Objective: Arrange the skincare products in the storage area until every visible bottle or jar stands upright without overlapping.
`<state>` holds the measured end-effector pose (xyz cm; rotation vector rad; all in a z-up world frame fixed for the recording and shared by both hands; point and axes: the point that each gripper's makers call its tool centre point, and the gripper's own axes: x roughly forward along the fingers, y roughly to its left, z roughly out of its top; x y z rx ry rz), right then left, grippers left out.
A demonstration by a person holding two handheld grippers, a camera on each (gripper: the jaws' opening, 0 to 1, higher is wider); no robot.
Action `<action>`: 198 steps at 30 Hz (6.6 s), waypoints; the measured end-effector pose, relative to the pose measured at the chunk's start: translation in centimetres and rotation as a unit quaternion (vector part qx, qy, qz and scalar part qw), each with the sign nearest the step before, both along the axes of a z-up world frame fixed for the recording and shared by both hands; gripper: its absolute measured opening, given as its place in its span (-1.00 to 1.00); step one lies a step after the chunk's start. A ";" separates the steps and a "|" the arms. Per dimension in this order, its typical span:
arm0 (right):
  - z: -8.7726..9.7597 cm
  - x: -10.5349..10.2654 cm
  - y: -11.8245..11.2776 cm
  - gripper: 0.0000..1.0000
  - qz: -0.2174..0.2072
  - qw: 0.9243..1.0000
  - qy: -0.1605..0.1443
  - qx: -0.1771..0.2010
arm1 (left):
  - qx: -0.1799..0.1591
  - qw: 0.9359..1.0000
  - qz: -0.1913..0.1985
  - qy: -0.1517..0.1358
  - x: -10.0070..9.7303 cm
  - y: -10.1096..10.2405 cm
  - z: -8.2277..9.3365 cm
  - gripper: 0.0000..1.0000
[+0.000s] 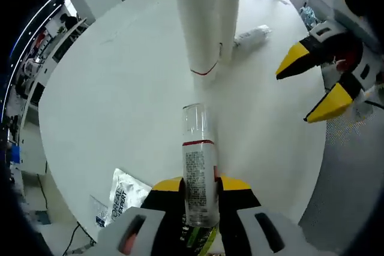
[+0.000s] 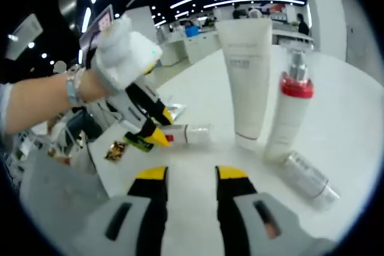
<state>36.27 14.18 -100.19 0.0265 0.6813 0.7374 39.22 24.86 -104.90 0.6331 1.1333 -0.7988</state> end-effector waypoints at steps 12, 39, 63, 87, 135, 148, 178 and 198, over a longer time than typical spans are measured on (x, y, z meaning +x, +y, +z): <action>2.1 1.2 -0.5 -0.37 -0.046 0.995 0.002 0.083 | -0.174 0.975 0.134 0.027 -5.4 -5.1 5.8 -0.60; 3.1 0.8 0.9 -0.44 -0.085 0.956 0.102 0.261 | -0.270 0.949 0.071 -0.144 -5.1 -8.8 6.9 -0.60; 4.8 1.2 0.9 -0.57 -0.048 0.992 -0.065 0.094 | -0.311 0.938 0.097 -0.117 -5.0 -9.8 6.2 -0.58; 2.0 6.2 -3.5 -0.56 -0.136 0.975 -0.163 -0.063 | -0.248 0.947 0.130 -0.157 -3.4 -7.4 5.7 -0.60; 2.0 4.9 -1.6 -0.57 -0.105 0.983 -0.148 -0.011 | -0.266 0.952 0.136 -0.073 -4.4 -7.6 3.3 -0.55; 4.7 3.3 1.4 -0.57 -0.091 0.982 -0.122 0.112 | -0.405 0.903 0.143 0.000 -5.8 -11.3 5.3 -0.20; 3.4 2.4 1.4 -0.62 -0.093 0.985 -0.005 0.147 | -0.261 0.953 0.107 -0.112 -4.2 -8.4 2.6 -0.57; 0.9 6.0 -4.0 -0.61 -0.158 0.969 -0.184 -0.053 | -0.237 0.957 0.129 -0.109 -4.0 -7.2 1.9 -0.59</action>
